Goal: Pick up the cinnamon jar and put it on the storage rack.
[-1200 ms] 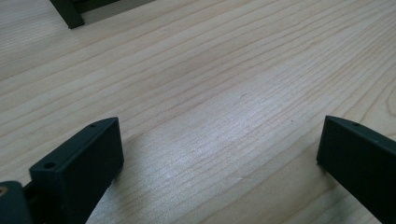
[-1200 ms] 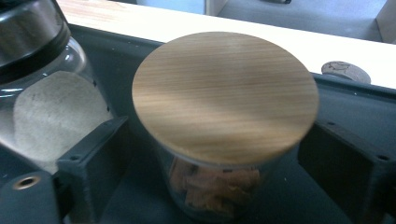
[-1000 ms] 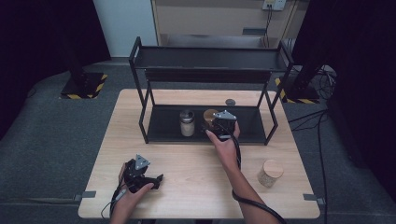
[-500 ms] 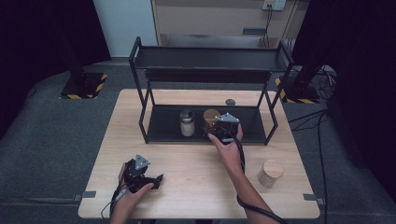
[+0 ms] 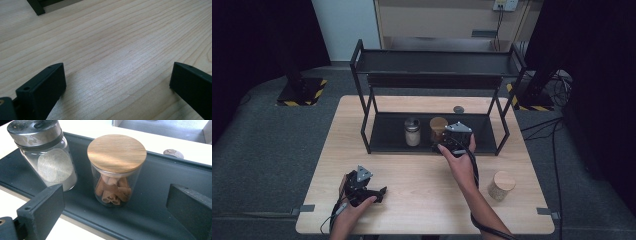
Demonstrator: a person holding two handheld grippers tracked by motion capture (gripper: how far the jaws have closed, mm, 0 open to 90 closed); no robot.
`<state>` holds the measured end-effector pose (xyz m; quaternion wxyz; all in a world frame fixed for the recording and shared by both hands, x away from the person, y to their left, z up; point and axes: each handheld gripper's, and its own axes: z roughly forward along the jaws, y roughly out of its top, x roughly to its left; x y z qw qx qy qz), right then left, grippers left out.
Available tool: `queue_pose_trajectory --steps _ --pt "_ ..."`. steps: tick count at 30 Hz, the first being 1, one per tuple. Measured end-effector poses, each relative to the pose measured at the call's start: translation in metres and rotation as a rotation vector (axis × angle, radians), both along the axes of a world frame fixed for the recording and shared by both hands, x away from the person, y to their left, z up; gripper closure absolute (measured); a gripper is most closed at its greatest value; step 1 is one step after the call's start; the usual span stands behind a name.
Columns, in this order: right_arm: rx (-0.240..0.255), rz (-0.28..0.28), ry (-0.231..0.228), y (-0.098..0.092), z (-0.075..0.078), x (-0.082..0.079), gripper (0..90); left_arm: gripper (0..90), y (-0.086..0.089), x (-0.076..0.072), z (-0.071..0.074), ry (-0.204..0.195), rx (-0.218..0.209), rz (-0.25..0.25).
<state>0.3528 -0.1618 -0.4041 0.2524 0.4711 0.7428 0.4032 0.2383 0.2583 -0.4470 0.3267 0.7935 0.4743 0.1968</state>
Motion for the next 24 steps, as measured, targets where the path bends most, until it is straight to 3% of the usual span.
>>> queue_pose_trajectory --steps 24 --pt "-0.054 0.038 0.022 -0.012 0.03 -0.016 2.3 0.0 0.0 0.0 0.0 0.001 0.0 -0.002"
